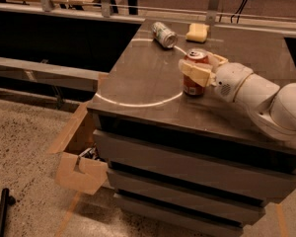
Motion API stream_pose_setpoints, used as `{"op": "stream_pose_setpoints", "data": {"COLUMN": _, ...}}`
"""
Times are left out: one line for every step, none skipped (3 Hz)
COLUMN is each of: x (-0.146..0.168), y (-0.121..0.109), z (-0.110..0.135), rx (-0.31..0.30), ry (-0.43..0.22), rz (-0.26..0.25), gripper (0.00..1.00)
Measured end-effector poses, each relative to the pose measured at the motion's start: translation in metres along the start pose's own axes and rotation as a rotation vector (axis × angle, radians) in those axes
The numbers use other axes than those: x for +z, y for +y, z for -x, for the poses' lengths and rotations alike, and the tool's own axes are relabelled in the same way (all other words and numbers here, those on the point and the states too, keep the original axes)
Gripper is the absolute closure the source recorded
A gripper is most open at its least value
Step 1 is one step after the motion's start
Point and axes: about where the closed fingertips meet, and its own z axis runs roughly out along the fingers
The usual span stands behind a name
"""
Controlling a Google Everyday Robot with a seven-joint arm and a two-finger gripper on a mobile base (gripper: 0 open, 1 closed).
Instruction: Place coke can upright
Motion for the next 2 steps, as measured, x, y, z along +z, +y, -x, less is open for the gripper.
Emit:
{"op": "stream_pose_setpoints", "data": {"x": -0.003, "y": 0.002, "z": -0.005, "rx": 0.009, "ry": 0.013, "rz": -0.008, "gripper": 0.00}}
{"op": "stream_pose_setpoints", "data": {"x": -0.019, "y": 0.009, "z": -0.008, "rx": 0.020, "ry": 0.053, "rz": -0.030, "gripper": 0.00}}
